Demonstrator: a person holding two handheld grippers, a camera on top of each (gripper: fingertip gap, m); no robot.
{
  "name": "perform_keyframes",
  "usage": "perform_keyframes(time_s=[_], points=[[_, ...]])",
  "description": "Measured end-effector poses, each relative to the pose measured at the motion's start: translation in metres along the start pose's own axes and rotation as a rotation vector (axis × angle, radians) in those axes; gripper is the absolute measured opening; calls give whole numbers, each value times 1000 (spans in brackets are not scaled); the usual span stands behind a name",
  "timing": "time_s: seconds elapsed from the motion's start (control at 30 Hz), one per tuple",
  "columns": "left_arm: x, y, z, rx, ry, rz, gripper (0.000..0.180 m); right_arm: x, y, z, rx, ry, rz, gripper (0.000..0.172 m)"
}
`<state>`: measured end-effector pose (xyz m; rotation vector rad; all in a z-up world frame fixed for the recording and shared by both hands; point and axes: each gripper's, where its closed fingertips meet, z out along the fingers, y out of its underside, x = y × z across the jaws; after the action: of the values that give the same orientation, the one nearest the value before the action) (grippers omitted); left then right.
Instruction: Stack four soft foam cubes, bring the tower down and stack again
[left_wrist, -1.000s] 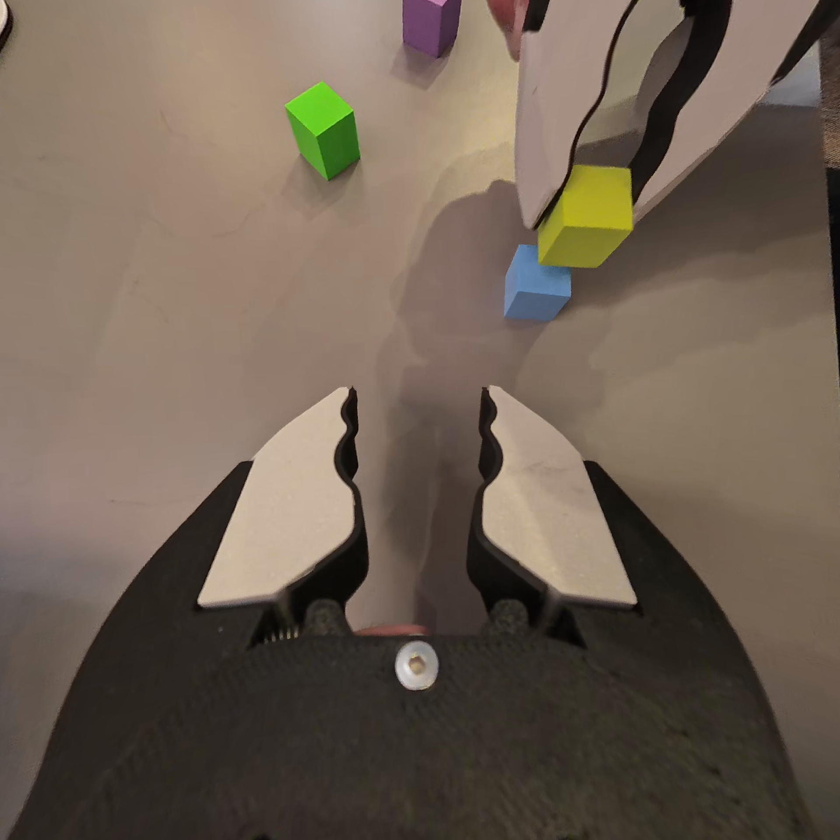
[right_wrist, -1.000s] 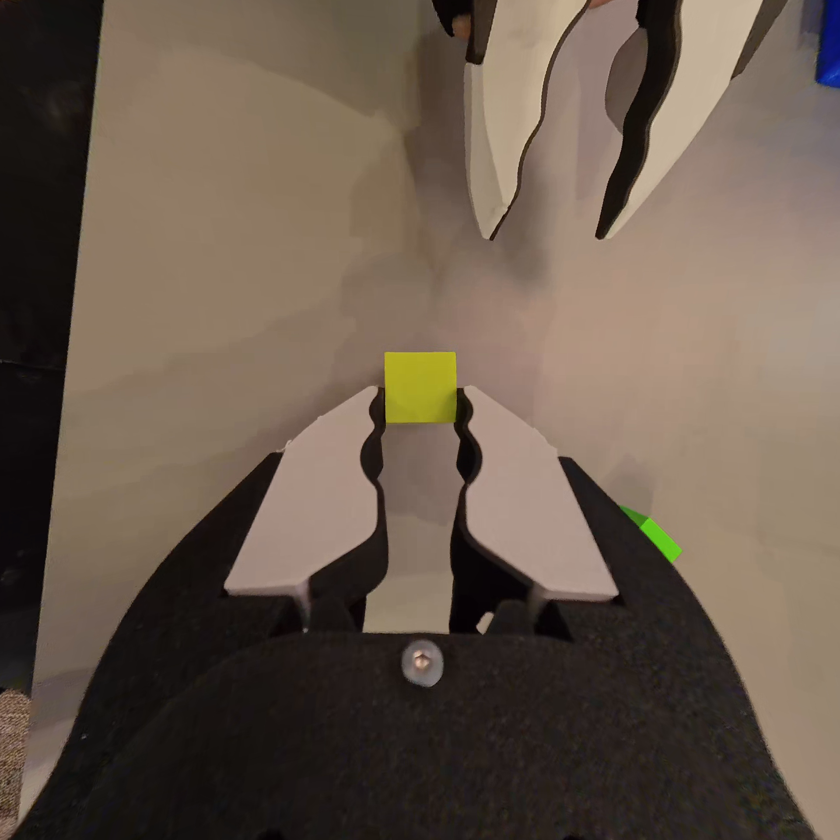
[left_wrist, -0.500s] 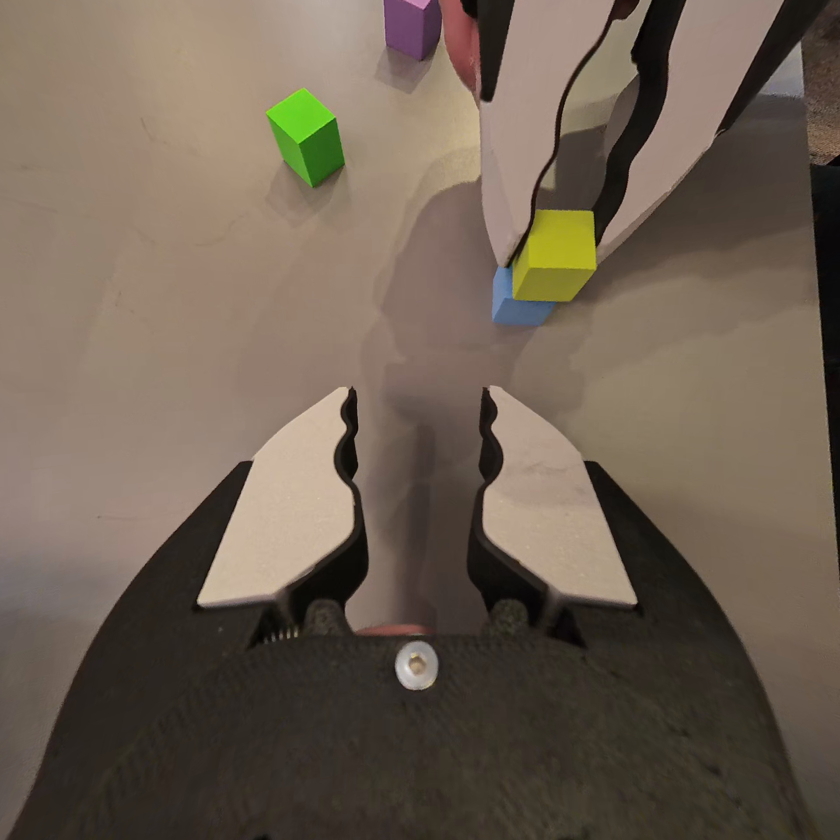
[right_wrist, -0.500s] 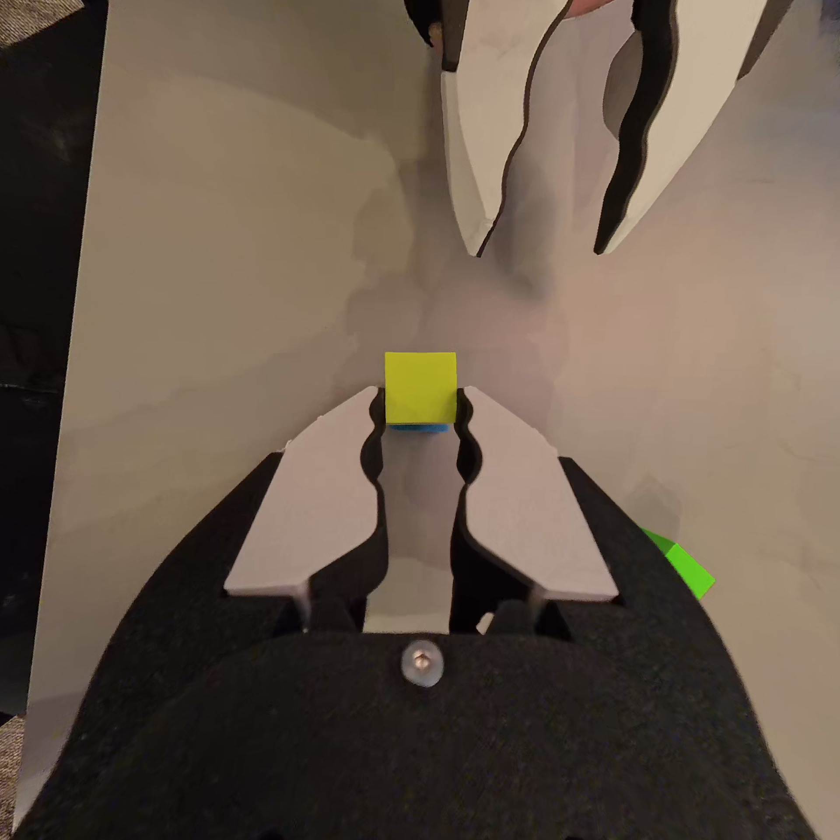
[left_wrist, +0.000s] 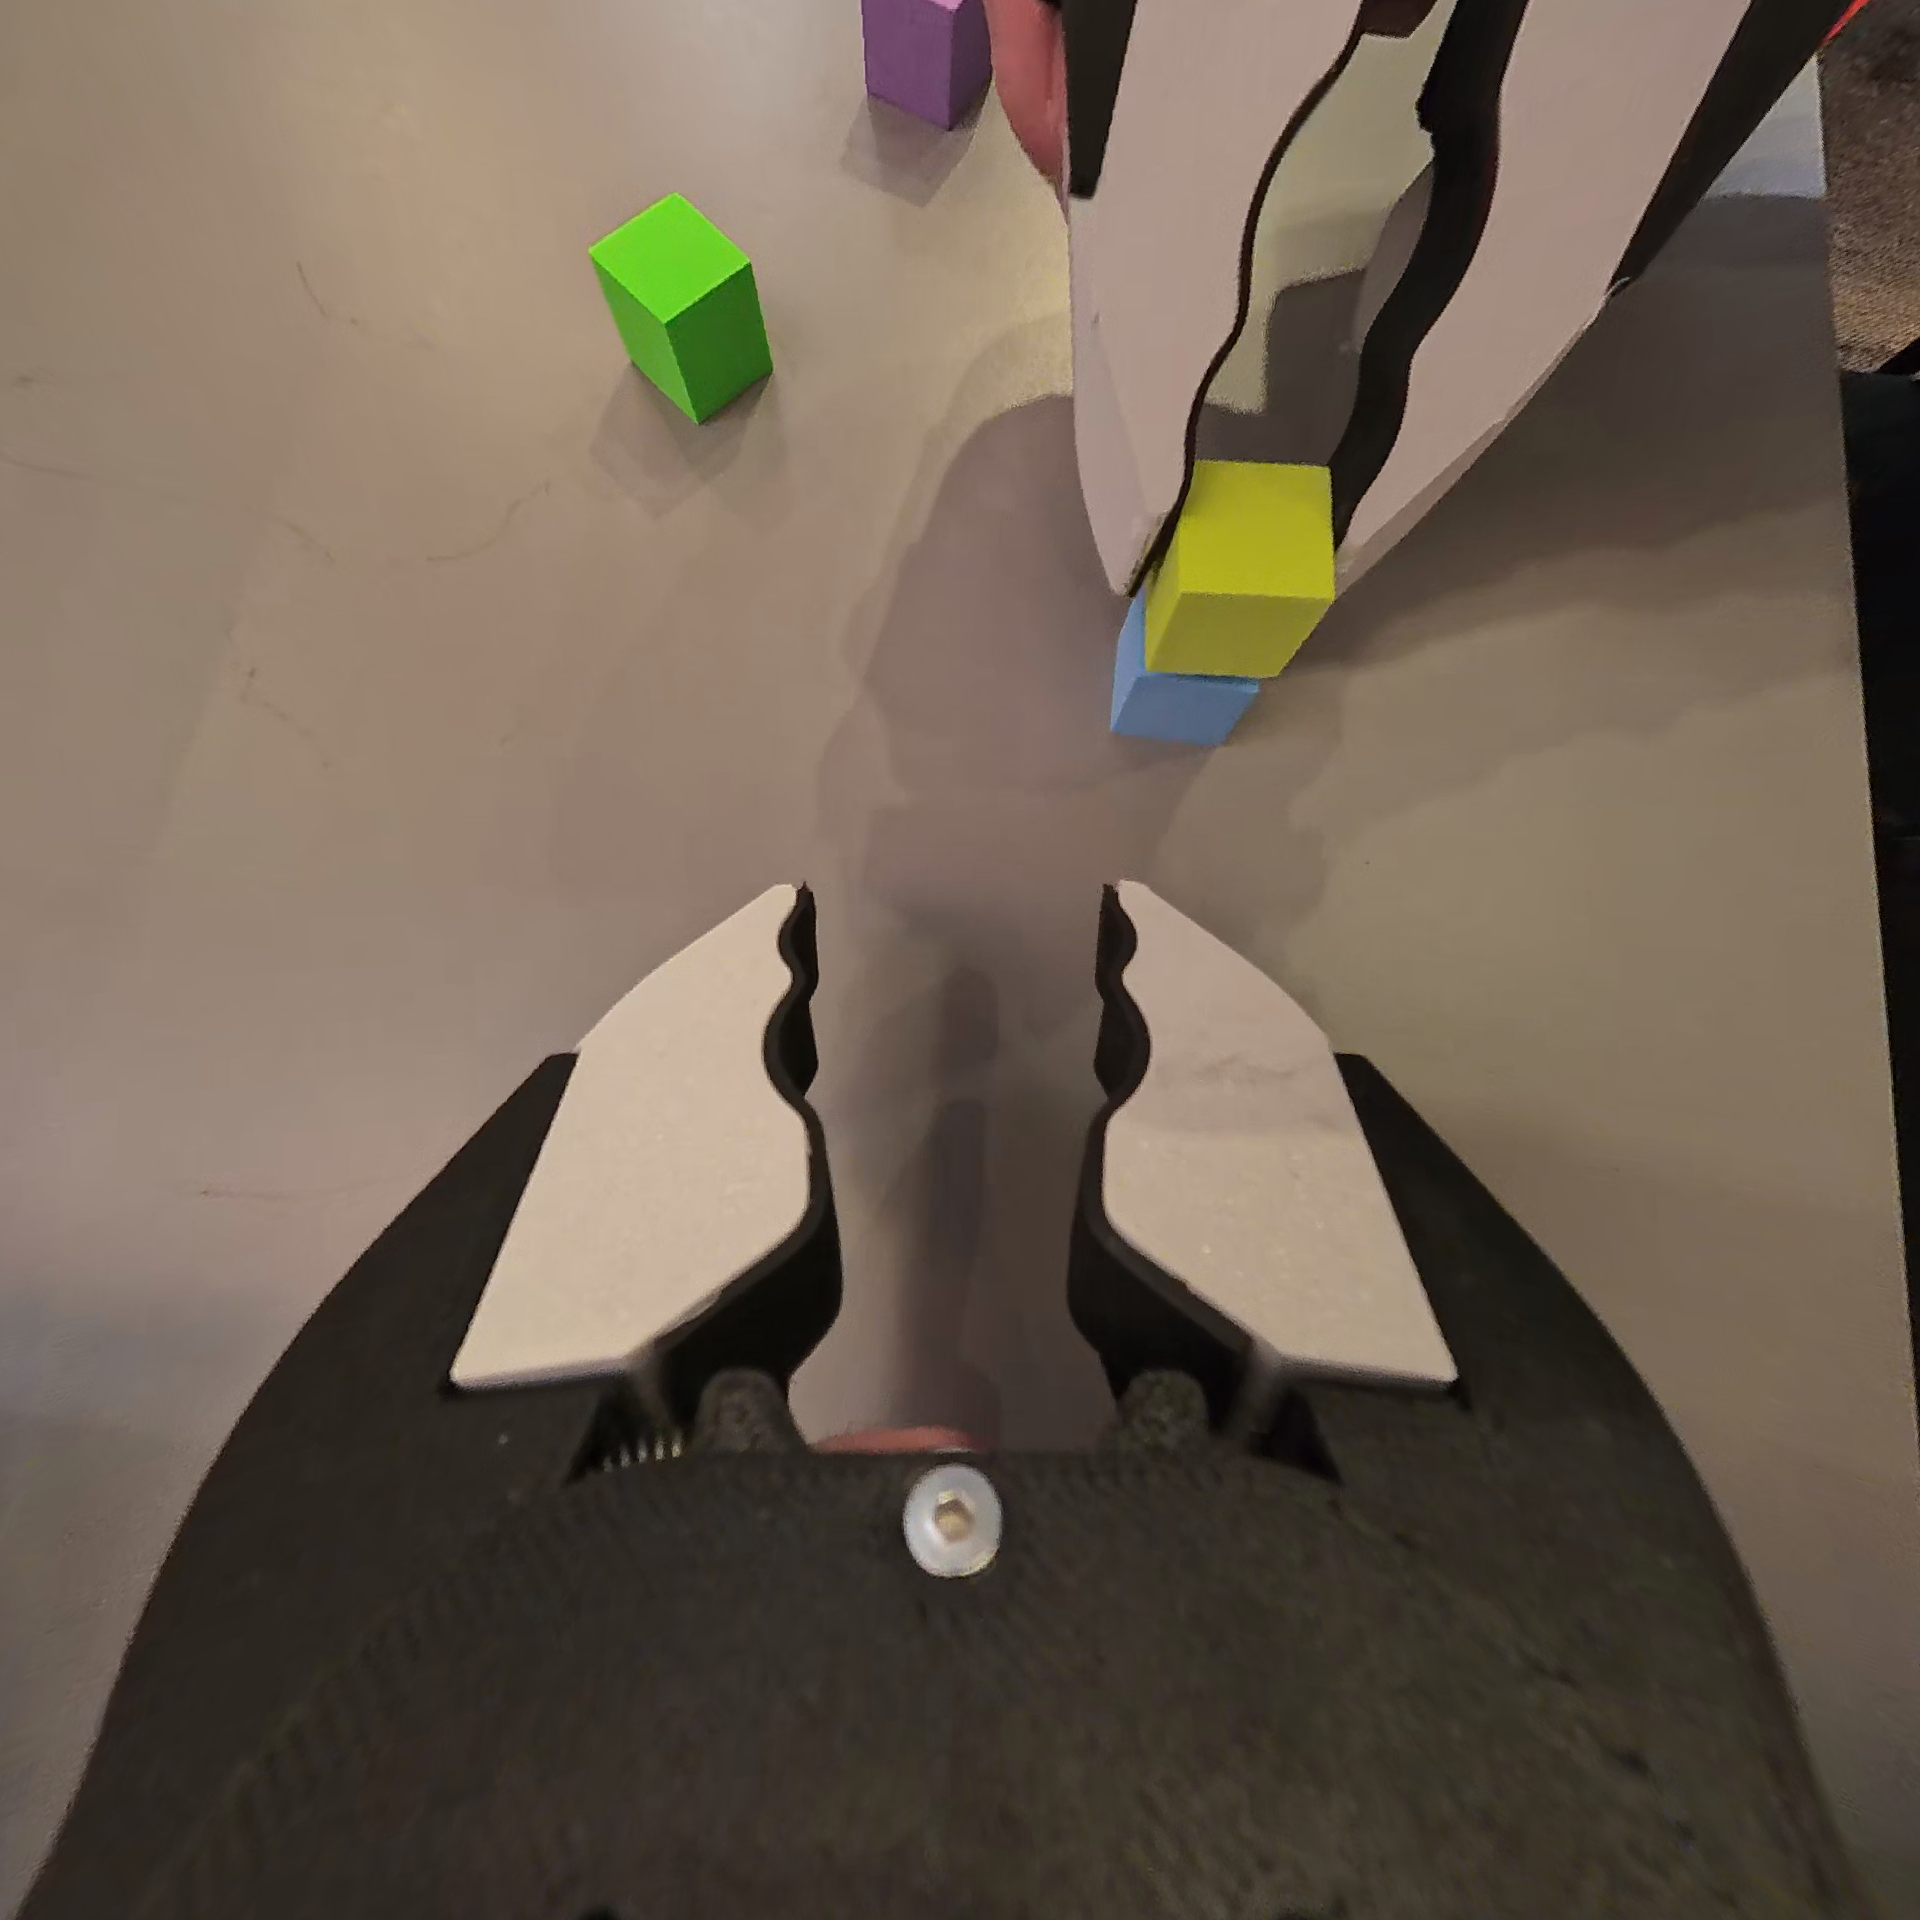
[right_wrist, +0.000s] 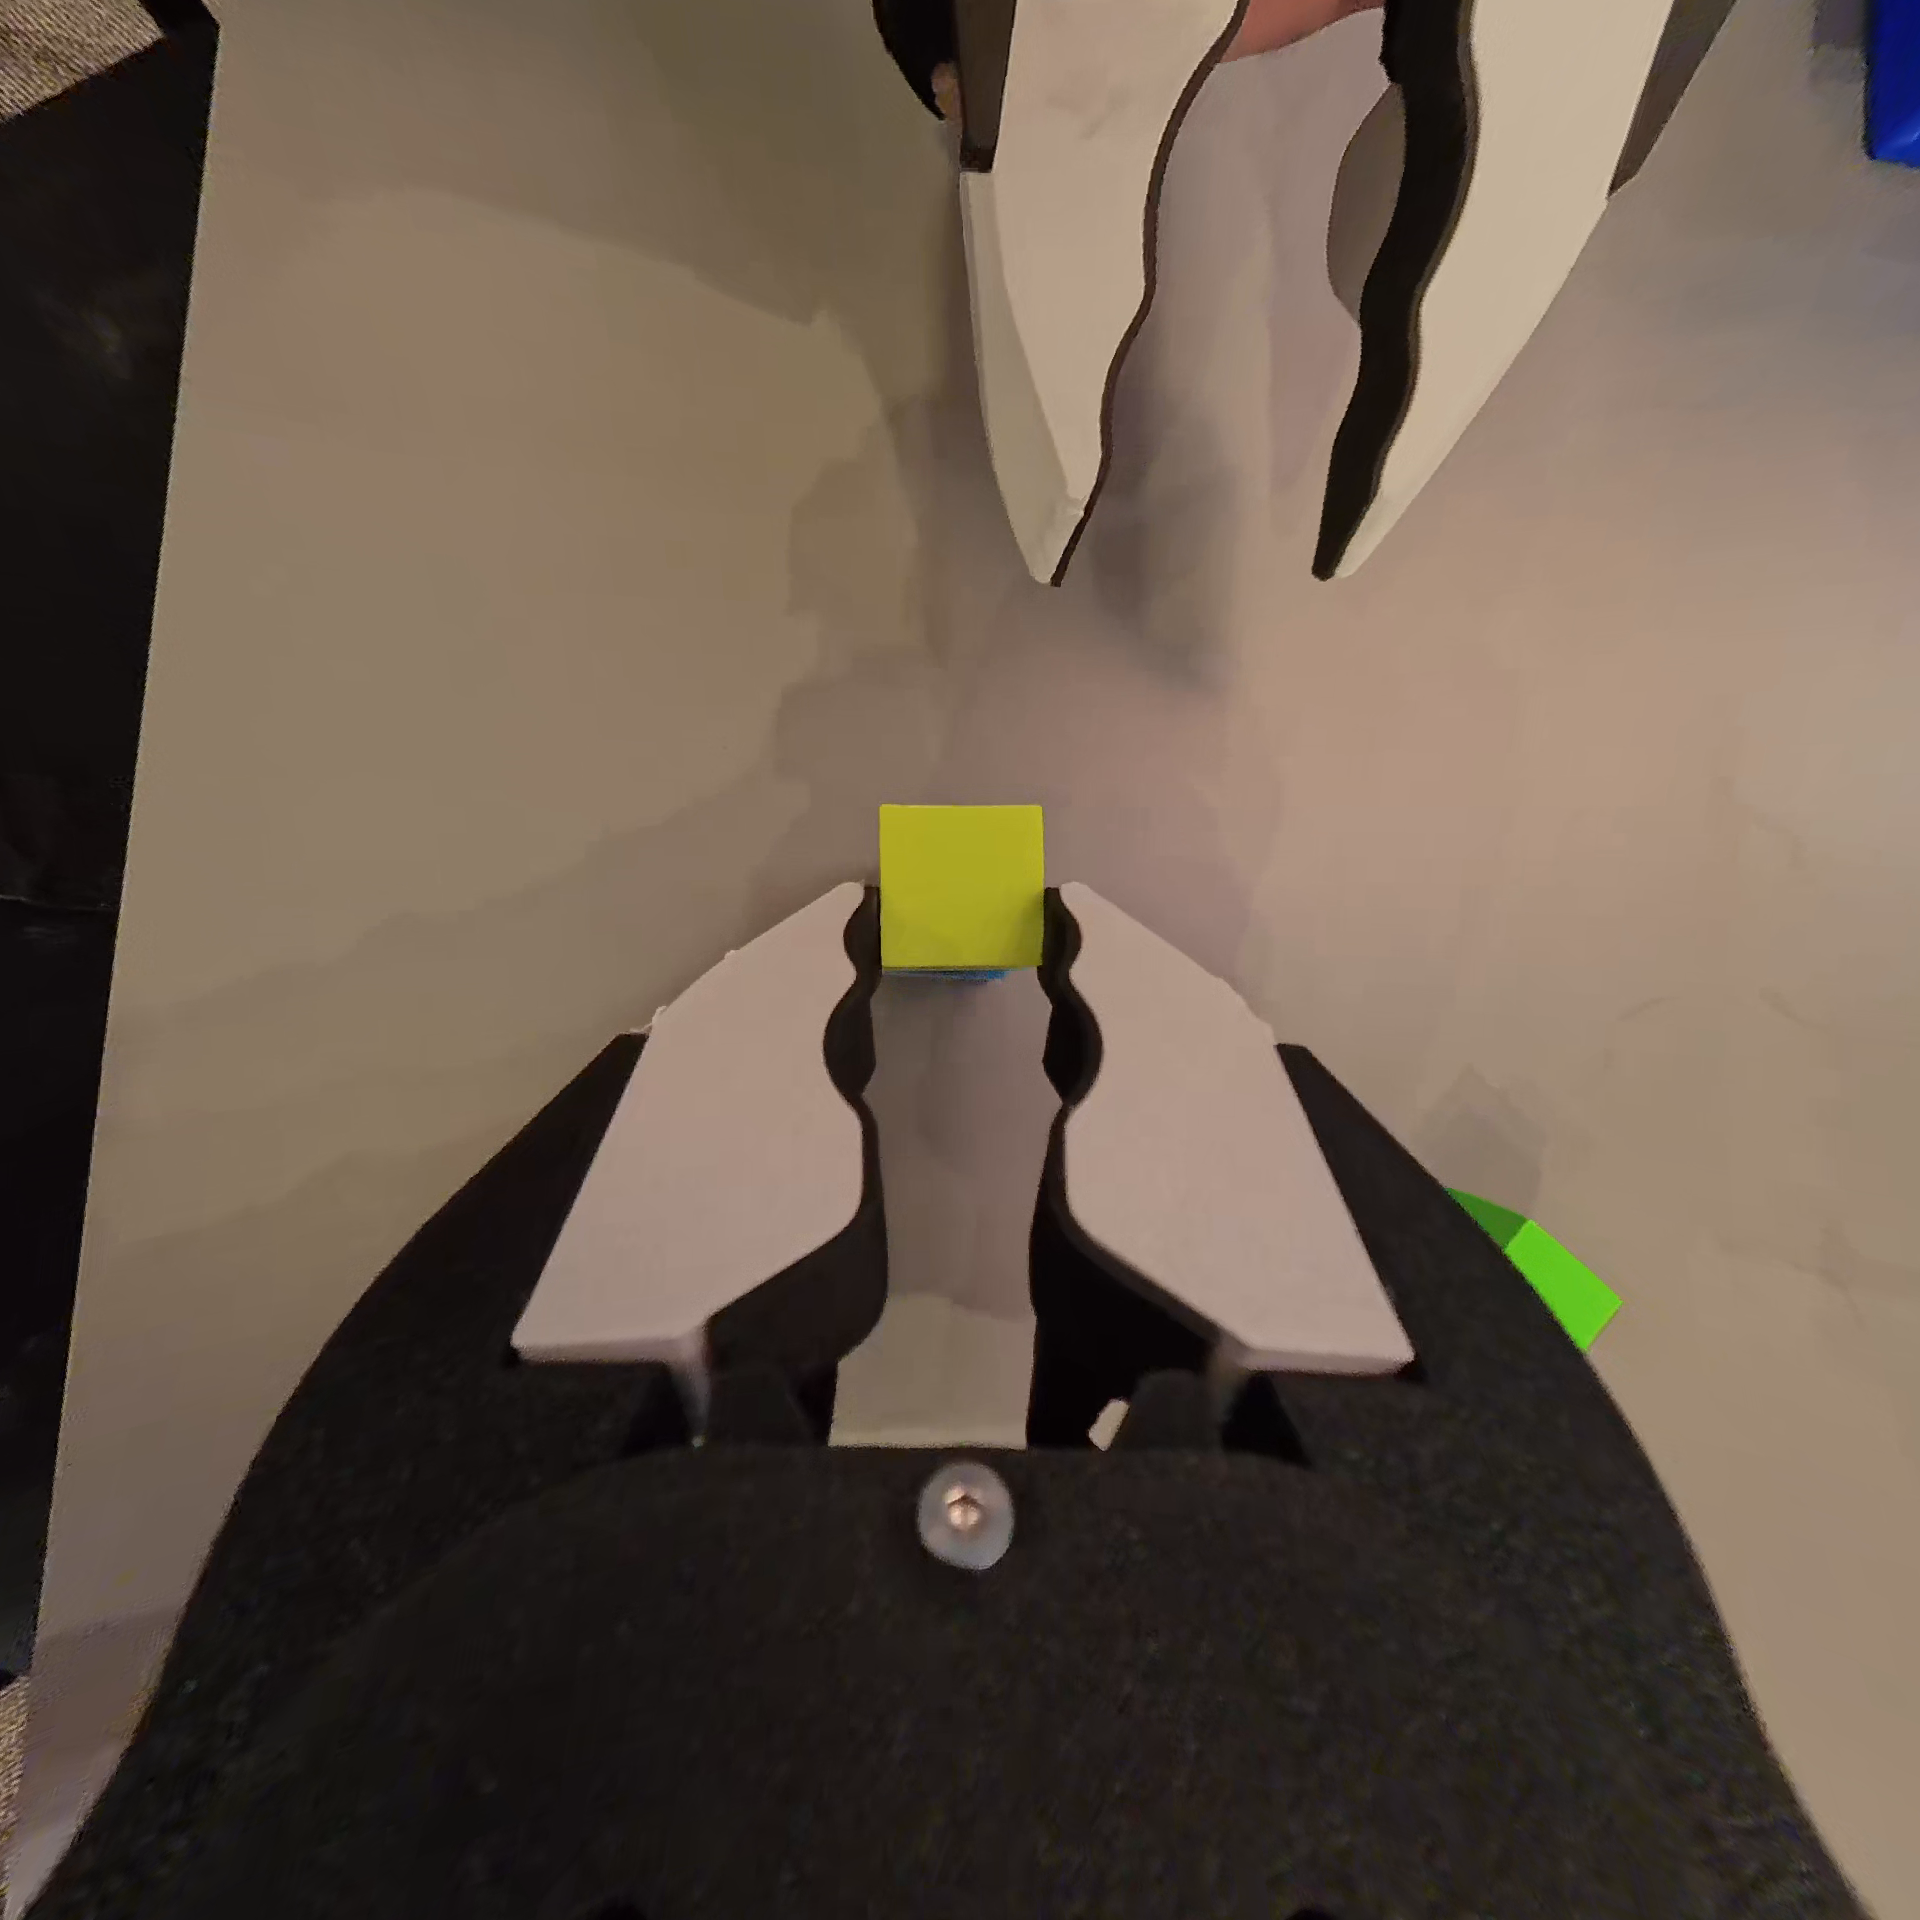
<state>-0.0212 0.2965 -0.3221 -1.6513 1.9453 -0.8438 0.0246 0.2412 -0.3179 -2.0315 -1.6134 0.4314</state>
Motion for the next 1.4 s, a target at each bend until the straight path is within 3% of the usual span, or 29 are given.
perform_keyframes(time_s=[0.7,0.8,0.93,1.23,1.4], points=[[3,2,4,-16,13,0,51,0,5,4,-50,68,31,29],[3,2,5,-18,16,0,52,0,8,5,-68,79,43,50],[3,1,3,-7,16,-5,53,2,5,-15,-24,104,60,55],[0,-37,-9,35,-24,68,54,8,46,-97,210,310,320,41],[-9,-81,13,-4,-40,216,52,4,79,-91,187,351,374,38]])
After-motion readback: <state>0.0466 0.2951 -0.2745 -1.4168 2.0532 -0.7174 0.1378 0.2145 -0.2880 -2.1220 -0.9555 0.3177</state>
